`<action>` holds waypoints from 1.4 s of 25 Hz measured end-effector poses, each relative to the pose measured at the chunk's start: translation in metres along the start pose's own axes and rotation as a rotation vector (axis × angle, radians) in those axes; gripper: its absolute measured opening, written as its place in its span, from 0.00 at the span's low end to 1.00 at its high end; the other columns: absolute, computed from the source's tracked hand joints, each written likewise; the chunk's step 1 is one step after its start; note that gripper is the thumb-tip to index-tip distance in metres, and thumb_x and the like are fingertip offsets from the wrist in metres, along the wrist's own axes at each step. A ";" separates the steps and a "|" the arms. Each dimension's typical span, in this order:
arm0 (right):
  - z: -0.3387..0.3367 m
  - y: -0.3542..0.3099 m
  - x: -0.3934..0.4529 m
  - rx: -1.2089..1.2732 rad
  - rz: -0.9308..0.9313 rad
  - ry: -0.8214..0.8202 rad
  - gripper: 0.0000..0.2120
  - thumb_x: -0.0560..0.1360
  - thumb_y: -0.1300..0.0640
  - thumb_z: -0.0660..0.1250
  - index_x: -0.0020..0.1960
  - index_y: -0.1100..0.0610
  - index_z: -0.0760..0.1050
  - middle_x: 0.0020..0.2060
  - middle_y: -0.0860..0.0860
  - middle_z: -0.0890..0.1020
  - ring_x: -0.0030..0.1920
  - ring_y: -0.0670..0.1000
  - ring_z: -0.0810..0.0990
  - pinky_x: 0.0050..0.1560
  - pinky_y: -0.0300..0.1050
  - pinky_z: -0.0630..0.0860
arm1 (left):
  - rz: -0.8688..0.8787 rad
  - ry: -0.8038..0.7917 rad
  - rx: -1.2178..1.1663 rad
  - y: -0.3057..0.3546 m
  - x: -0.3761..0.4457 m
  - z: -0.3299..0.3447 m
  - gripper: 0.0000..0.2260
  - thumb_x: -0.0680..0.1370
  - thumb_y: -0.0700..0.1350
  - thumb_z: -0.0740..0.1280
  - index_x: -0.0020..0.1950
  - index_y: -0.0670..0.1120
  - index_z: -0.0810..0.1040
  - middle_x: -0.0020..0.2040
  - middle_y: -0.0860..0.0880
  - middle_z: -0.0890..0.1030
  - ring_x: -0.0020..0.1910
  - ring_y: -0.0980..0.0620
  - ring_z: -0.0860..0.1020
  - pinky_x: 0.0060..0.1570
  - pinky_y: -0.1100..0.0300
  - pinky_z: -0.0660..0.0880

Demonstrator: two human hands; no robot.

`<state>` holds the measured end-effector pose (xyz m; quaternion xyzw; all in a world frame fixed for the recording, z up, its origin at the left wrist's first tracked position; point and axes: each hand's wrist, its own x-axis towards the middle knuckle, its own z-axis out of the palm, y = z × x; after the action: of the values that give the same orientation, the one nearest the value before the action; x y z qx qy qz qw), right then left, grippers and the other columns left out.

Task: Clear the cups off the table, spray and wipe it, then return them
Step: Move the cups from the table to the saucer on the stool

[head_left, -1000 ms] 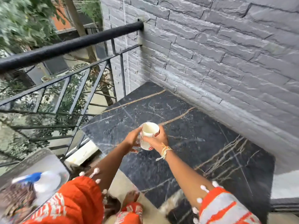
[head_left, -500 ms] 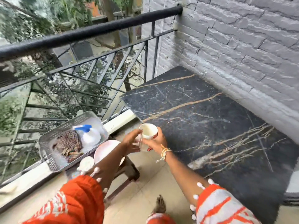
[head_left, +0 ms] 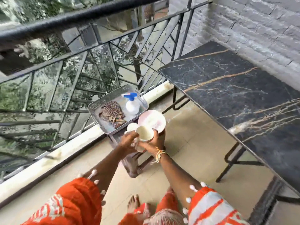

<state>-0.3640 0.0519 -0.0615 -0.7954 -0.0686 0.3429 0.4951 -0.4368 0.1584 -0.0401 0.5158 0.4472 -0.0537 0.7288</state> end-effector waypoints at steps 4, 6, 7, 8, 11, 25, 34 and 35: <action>0.042 0.011 -0.017 -0.099 -0.050 -0.067 0.36 0.59 0.54 0.82 0.62 0.47 0.69 0.52 0.46 0.77 0.52 0.48 0.76 0.49 0.36 0.70 | -0.001 0.108 -0.171 -0.037 -0.014 -0.036 0.08 0.76 0.40 0.64 0.52 0.47 0.79 0.40 0.45 0.79 0.35 0.50 0.80 0.36 0.53 0.79; 0.053 0.011 -0.019 -0.115 -0.054 -0.141 0.36 0.61 0.54 0.81 0.64 0.48 0.69 0.50 0.44 0.76 0.50 0.46 0.76 0.45 0.31 0.69 | -0.005 0.171 -0.220 -0.046 -0.011 -0.048 0.09 0.78 0.36 0.61 0.48 0.47 0.79 0.32 0.48 0.79 0.26 0.56 0.78 0.32 0.59 0.75; 0.059 0.016 -0.017 -0.119 -0.052 -0.152 0.35 0.61 0.53 0.81 0.65 0.48 0.70 0.49 0.44 0.76 0.48 0.46 0.76 0.41 0.27 0.68 | -0.010 0.206 -0.245 -0.054 -0.009 -0.055 0.09 0.78 0.36 0.60 0.46 0.47 0.79 0.31 0.48 0.79 0.24 0.57 0.77 0.31 0.60 0.73; 0.066 0.017 -0.018 -0.145 -0.059 -0.157 0.34 0.61 0.52 0.81 0.63 0.48 0.71 0.47 0.43 0.77 0.47 0.45 0.76 0.38 0.25 0.69 | -0.007 0.221 -0.279 -0.063 -0.002 -0.063 0.10 0.78 0.36 0.60 0.45 0.47 0.79 0.32 0.46 0.77 0.23 0.57 0.76 0.32 0.59 0.72; 0.096 0.041 -0.008 -0.238 -0.057 -0.099 0.30 0.56 0.40 0.80 0.53 0.51 0.75 0.44 0.47 0.81 0.44 0.49 0.80 0.43 0.41 0.78 | -0.034 0.270 -0.379 -0.077 0.012 -0.076 0.12 0.78 0.34 0.57 0.48 0.46 0.78 0.29 0.47 0.79 0.23 0.57 0.77 0.27 0.63 0.72; 0.135 0.104 0.058 -0.115 0.099 0.024 0.11 0.68 0.63 0.75 0.48 0.62 0.79 0.43 0.54 0.86 0.34 0.30 0.78 0.37 0.24 0.72 | -0.145 0.292 -0.473 -0.100 0.111 -0.088 0.18 0.72 0.26 0.53 0.53 0.41 0.74 0.42 0.41 0.73 0.34 0.50 0.76 0.22 0.66 0.69; 0.120 0.093 0.064 -0.122 0.142 -0.019 0.19 0.65 0.59 0.79 0.52 0.60 0.78 0.45 0.53 0.85 0.37 0.35 0.81 0.47 0.34 0.79 | -0.155 0.164 -0.236 -0.085 0.110 -0.085 0.19 0.73 0.33 0.61 0.58 0.51 0.74 0.51 0.46 0.76 0.47 0.48 0.74 0.41 0.58 0.71; 0.117 0.088 0.063 -0.163 0.158 -0.038 0.19 0.63 0.54 0.80 0.49 0.58 0.78 0.44 0.51 0.85 0.40 0.41 0.82 0.49 0.40 0.80 | -0.142 0.173 -0.145 -0.081 0.107 -0.085 0.17 0.75 0.33 0.61 0.59 0.50 0.73 0.51 0.47 0.76 0.48 0.49 0.74 0.42 0.57 0.70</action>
<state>-0.4083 0.1226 -0.1976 -0.8295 -0.0427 0.3889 0.3986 -0.4673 0.2298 -0.1780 0.4316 0.5464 -0.0282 0.7172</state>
